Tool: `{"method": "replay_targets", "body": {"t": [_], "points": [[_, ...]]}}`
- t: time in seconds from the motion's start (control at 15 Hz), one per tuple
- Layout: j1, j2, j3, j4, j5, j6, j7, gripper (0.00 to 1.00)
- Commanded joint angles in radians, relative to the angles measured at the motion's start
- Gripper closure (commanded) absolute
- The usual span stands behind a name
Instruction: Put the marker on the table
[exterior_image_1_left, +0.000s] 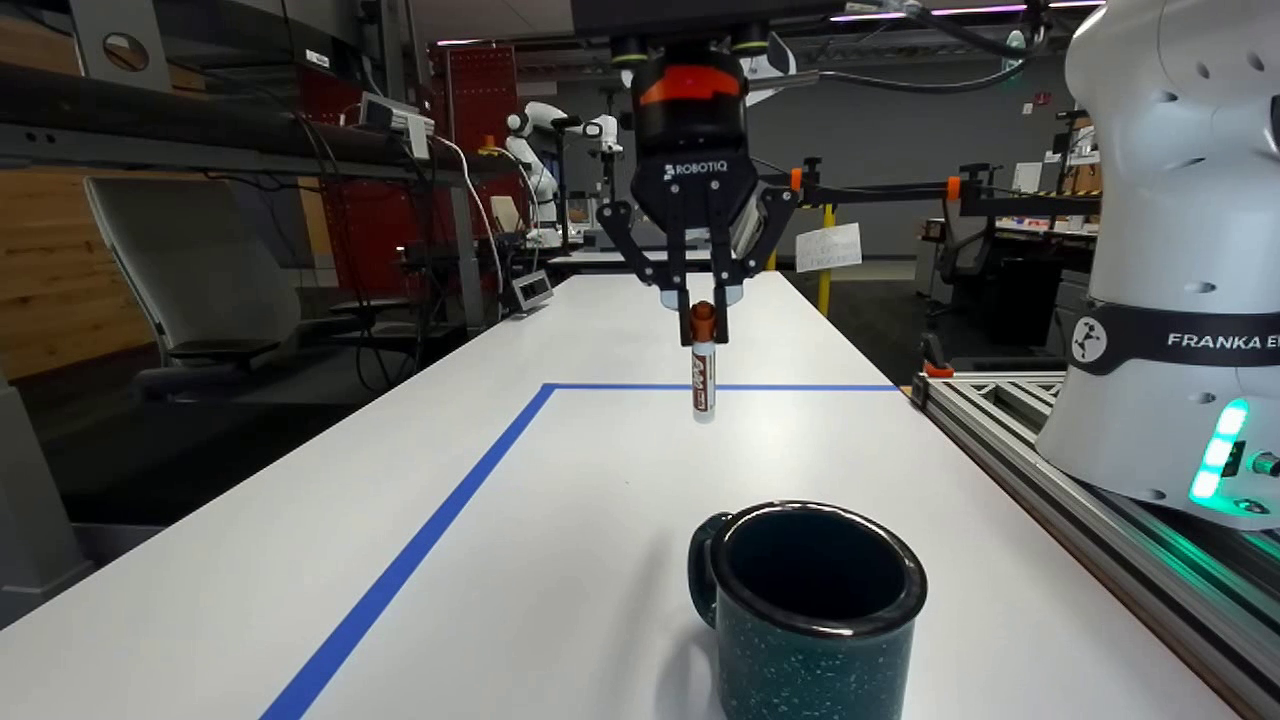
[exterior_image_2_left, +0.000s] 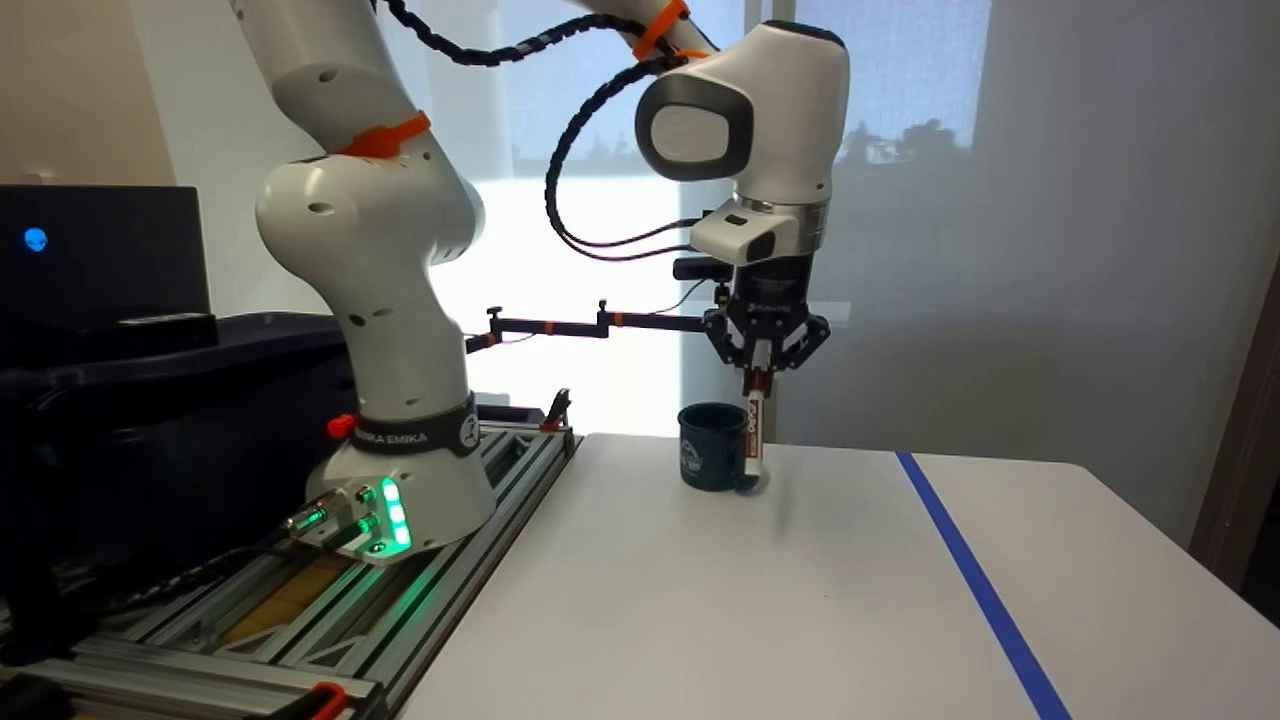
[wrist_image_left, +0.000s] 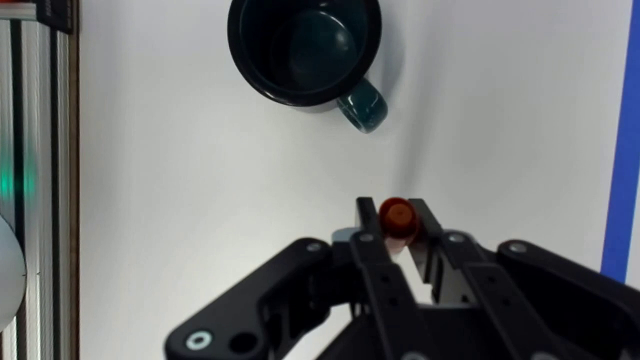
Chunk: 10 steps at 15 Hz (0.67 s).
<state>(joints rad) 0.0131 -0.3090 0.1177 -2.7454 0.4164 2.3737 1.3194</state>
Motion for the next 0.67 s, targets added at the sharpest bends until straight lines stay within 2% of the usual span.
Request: {"method": "replay_targets", "body": {"t": [0.0,0.6], "points": [[0.000,0.029,-0.012,0.017,-0.029,0.020,-0.035,0.95],[-0.002,0.142,-0.024,-0.002,-0.076,0.206,-0.135,0.95]]}}
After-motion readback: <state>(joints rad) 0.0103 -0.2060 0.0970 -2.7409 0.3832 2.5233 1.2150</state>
